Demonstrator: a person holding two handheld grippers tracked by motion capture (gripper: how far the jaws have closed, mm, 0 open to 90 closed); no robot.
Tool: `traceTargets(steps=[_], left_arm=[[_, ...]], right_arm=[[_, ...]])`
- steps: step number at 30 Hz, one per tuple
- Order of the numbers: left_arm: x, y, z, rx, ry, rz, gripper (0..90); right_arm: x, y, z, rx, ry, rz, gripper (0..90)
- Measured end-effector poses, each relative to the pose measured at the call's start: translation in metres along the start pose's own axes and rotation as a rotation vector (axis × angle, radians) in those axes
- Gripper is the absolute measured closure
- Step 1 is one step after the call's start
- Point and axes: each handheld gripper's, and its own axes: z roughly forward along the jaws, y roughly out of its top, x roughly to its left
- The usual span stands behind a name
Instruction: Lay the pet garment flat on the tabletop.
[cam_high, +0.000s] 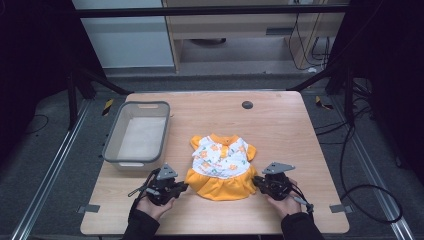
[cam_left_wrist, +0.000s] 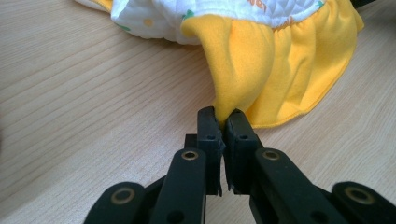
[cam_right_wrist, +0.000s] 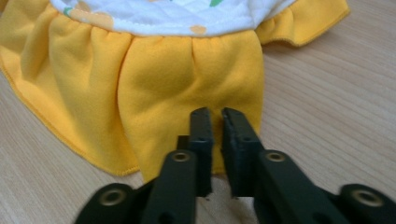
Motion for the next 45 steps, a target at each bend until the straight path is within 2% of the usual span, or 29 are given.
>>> traceTargets(steps=[2,9,12,16,19,20,21,23,25,30,33,35,38,40,45], left_arm=[[0.000,0.000,0.000,0.000,0.000,-0.001,85.8],[0.000,0.000,0.001,0.001,0.003,-0.001,85.8],[0.001,0.000,-0.001,-0.006,0.004,0.002,85.8],[0.001,0.000,-0.002,-0.008,0.003,0.002,85.7],[0.001,0.000,-0.001,-0.002,0.003,-0.001,85.7],[0.000,0.000,0.000,0.002,0.002,0.000,85.7],[0.000,0.000,0.000,0.002,0.001,0.001,85.7],[0.000,0.000,0.000,0.001,0.001,0.001,85.7],[0.000,0.000,0.001,0.002,0.002,0.000,85.7],[0.001,0.000,0.001,0.002,0.004,0.003,85.7],[0.000,0.000,0.002,0.002,0.005,0.004,85.7],[0.000,0.000,0.001,0.004,0.005,0.003,85.7],[0.001,0.000,0.000,-0.002,0.007,-0.001,85.7],[0.001,0.001,-0.003,-0.010,0.005,-0.002,85.7],[0.002,0.002,-0.011,-0.035,-0.016,-0.020,85.7]], right_arm=[[0.000,0.000,0.002,0.023,-0.002,0.001,90.0],[0.003,0.003,0.001,0.041,-0.013,-0.026,90.0],[0.003,0.006,-0.005,0.014,-0.009,-0.027,90.0],[0.004,0.010,-0.023,-0.044,0.011,-0.025,90.0],[0.002,0.005,-0.025,-0.066,0.006,-0.022,89.7],[0.001,0.003,-0.023,-0.068,0.002,-0.017,82.5],[-0.002,0.000,-0.018,-0.070,-0.021,-0.018,68.7],[-0.004,-0.001,-0.011,-0.062,-0.043,-0.015,62.8],[-0.006,-0.002,-0.004,-0.043,-0.040,-0.003,60.0],[-0.007,-0.003,0.002,-0.002,-0.032,0.003,67.1],[-0.005,-0.002,0.002,0.010,-0.020,0.010,79.7],[-0.003,0.000,0.002,0.019,-0.015,0.021,83.9],[-0.001,0.002,0.002,0.036,-0.028,0.016,85.1],[0.000,0.004,-0.002,0.032,-0.020,0.011,85.2],[0.001,0.006,-0.028,-0.027,0.018,0.038,84.9]])
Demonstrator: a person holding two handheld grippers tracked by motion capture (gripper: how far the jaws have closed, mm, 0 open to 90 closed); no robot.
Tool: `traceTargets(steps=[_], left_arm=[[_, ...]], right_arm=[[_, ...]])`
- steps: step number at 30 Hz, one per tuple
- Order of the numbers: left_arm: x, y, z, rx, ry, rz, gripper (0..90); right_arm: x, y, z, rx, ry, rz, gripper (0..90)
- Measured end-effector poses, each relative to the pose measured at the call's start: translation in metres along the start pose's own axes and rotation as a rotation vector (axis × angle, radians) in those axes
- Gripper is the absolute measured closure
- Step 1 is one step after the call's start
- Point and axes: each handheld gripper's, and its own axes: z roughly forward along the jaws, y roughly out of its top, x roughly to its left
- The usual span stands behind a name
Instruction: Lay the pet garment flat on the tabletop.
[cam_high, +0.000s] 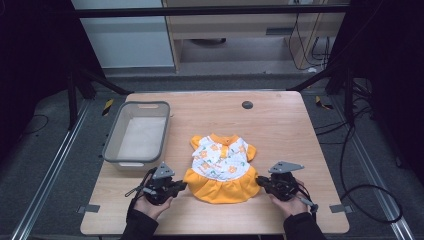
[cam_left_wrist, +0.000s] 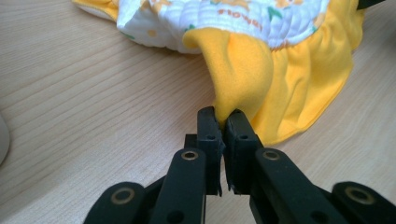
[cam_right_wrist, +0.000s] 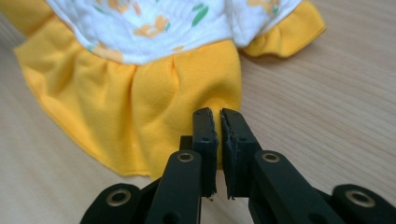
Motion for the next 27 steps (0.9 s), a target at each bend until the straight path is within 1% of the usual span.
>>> traceTargets(steps=[1,2,3,4,5,7,8,10,11,12,13,14,15,16,17,18,19,20,21,22,23,24,26,27], left_arm=[[0.000,0.000,-0.002,-0.002,-0.010,-0.006,85.6],[-0.001,0.000,-0.004,-0.005,-0.017,-0.016,85.6],[-0.001,-0.001,-0.006,-0.005,-0.033,-0.029,85.5],[-0.001,-0.002,-0.008,0.002,-0.047,-0.037,85.3],[-0.002,-0.004,-0.009,0.007,-0.056,-0.049,85.1],[-0.002,-0.008,-0.009,0.037,-0.069,-0.066,84.8],[-0.003,-0.010,-0.009,0.042,-0.067,-0.066,84.8],[-0.004,-0.013,-0.007,0.063,-0.055,-0.059,84.4],[-0.006,-0.014,-0.005,0.079,-0.032,-0.045,83.9],[-0.007,-0.015,-0.003,0.085,-0.014,-0.033,81.1],[-0.008,-0.016,-0.001,0.082,0.003,-0.019,76.5],[-0.008,-0.017,0.000,0.080,0.013,-0.010,71.6],[-0.008,-0.017,0.000,0.071,0.025,-0.003,68.2],[-0.008,-0.017,-0.001,0.056,0.038,0.007,63.9],[-0.008,-0.016,-0.003,0.037,0.050,0.016,59.2],[-0.008,-0.016,-0.006,0.000,0.068,0.023,54.9],[-0.009,-0.015,-0.008,-0.021,0.076,0.027,50.8],[-0.009,-0.014,-0.011,-0.045,0.087,0.034,48.7],[-0.010,-0.011,-0.014,-0.077,0.095,0.039,48.0],[-0.011,-0.010,-0.017,-0.095,0.098,0.041,46.1],[-0.012,-0.008,-0.020,-0.119,0.105,0.048,45.3],[-0.013,-0.006,-0.022,-0.141,0.112,0.056,45.3],[-0.015,-0.001,-0.028,-0.171,0.119,0.066,44.8],[-0.016,0.002,-0.030,-0.189,0.118,0.070,45.3]], right_arm=[[0.000,0.000,-0.007,-0.015,0.000,0.004,84.9],[0.001,0.001,-0.013,-0.021,0.005,0.010,84.8],[0.001,0.001,-0.017,-0.025,0.016,0.014,84.8],[0.002,0.000,-0.024,-0.033,0.027,0.022,84.8],[0.003,0.000,-0.028,-0.025,0.038,0.033,84.8],[0.006,-0.003,-0.035,-0.022,0.055,0.042,84.6],[0.008,-0.005,-0.037,-0.007,0.068,0.049,84.4],[0.010,-0.008,-0.036,0.010,0.068,0.042,83.1],[0.011,-0.009,-0.035,0.026,0.064,0.040,82.5],[0.012,-0.012,-0.031,0.041,0.046,0.022,81.1],[0.012,-0.013,-0.028,0.057,0.036,0.005,79.0],[0.012,-0.015,-0.025,0.062,0.030,-0.004,75.2],[0.012,-0.016,-0.023,0.052,0.010,-0.021,72.0],[0.011,-0.017,-0.022,0.043,0.002,-0.030,70.0],[0.010,-0.017,-0.023,0.028,0.004,-0.027,66.6],[0.010,-0.016,-0.025,-0.002,-0.001,-0.030,64.4],[0.009,-0.015,-0.028,-0.026,-0.005,-0.031,63.9],[0.008,-0.014,-0.029,-0.042,-0.009,-0.029,63.7],[0.008,-0.013,-0.031,-0.069,-0.007,-0.024,63.8],[0.008,-0.011,-0.033,-0.088,-0.002,-0.017,64.5],[0.007,-0.010,-0.033,-0.103,-0.001,-0.022,65.2],[0.007,-0.008,-0.034,-0.121,0.000,-0.023,67.1],[0.008,-0.005,-0.034,-0.153,0.017,-0.027,71.2],[0.009,-0.003,-0.033,-0.165,0.024,-0.021,74.3]])
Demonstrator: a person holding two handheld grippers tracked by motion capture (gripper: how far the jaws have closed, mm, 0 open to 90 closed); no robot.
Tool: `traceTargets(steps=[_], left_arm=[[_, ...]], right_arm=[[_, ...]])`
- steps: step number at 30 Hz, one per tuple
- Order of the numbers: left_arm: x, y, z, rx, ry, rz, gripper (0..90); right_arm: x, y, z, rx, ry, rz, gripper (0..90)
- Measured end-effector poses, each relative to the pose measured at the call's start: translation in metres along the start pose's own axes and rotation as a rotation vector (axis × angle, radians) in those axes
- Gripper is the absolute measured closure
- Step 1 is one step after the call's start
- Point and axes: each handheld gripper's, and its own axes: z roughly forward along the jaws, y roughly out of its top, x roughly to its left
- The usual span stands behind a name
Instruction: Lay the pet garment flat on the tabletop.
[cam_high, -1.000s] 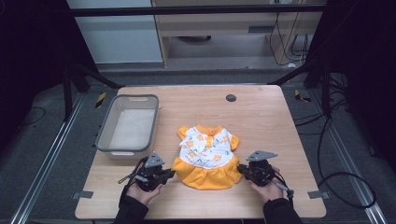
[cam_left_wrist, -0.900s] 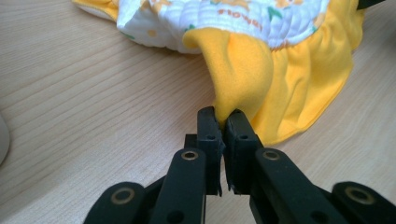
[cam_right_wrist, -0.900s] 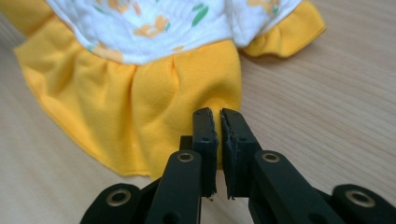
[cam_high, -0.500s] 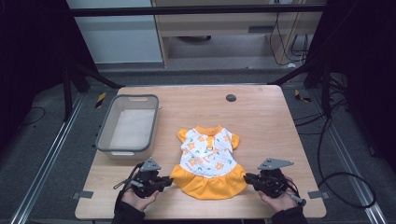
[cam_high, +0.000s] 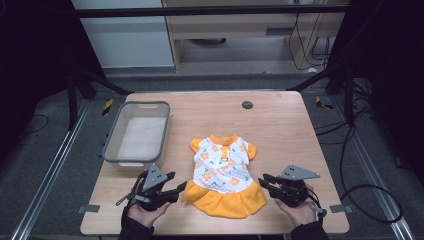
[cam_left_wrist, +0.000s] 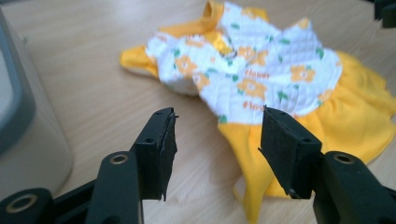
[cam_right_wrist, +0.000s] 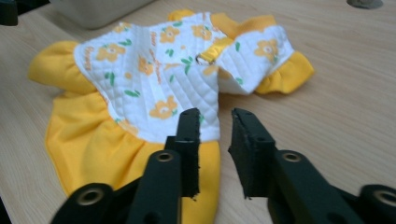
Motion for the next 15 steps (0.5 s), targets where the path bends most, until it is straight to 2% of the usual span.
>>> traceTargets(steps=[2,5,11,15], left_arm=[[-0.001,0.005,0.001,-0.011,-0.001,0.003,47.7],[-0.005,0.010,0.011,-0.020,0.004,0.028,51.6],[-0.016,0.015,0.043,0.029,-0.043,0.047,68.3],[-0.022,0.013,0.068,0.091,-0.053,0.071,70.8]], right_arm=[[0.000,0.004,0.006,-0.010,0.028,0.000,79.6],[0.003,0.009,0.017,0.002,0.034,-0.003,87.3],[0.009,0.014,0.043,0.036,0.061,-0.004,90.0],[0.010,0.009,0.055,0.071,0.072,-0.012,90.0]])
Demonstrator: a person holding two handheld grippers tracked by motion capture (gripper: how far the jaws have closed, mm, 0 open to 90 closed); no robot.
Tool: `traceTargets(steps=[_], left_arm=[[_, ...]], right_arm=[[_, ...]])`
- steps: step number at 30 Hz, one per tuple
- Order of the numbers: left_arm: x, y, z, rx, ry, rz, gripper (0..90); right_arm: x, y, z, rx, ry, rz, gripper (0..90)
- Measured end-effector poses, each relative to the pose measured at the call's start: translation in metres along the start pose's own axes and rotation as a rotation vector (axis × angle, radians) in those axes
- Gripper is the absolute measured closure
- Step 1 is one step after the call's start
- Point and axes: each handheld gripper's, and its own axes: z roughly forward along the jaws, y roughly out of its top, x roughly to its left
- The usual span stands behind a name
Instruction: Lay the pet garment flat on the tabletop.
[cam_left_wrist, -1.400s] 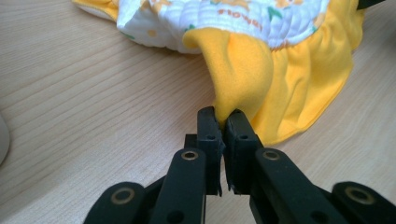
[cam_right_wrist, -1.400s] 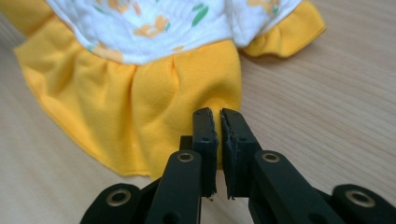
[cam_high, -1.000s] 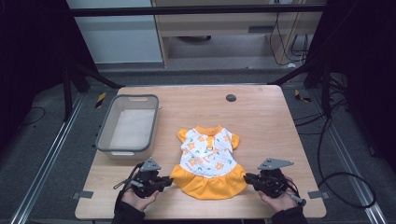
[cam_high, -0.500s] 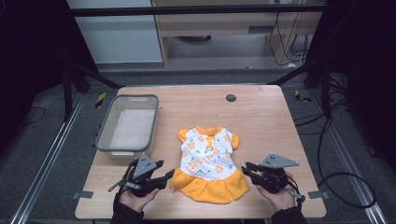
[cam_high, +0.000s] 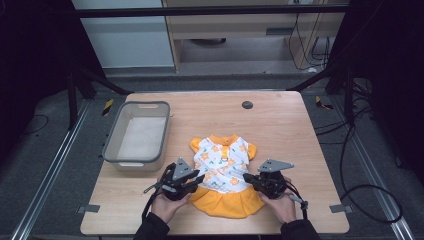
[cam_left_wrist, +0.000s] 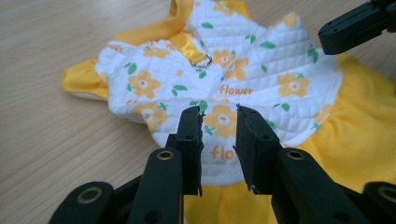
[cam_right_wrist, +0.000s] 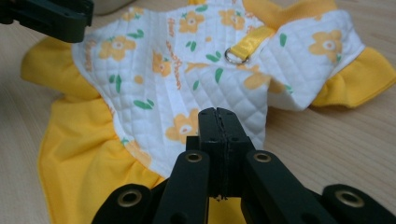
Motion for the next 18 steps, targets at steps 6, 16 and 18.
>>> traceTargets(steps=[6,16,18], left_arm=[[0.004,-0.015,0.018,0.131,-0.004,0.005,70.6],[-0.005,-0.031,0.010,0.198,-0.068,0.022,68.8],[-0.008,-0.031,0.010,0.201,-0.082,0.032,68.3]], right_arm=[[0.000,-0.014,0.013,0.114,-0.019,-0.018,87.2],[0.012,-0.023,0.007,0.186,0.022,-0.050,84.4],[0.014,-0.024,0.004,0.200,0.016,-0.055,84.5]])
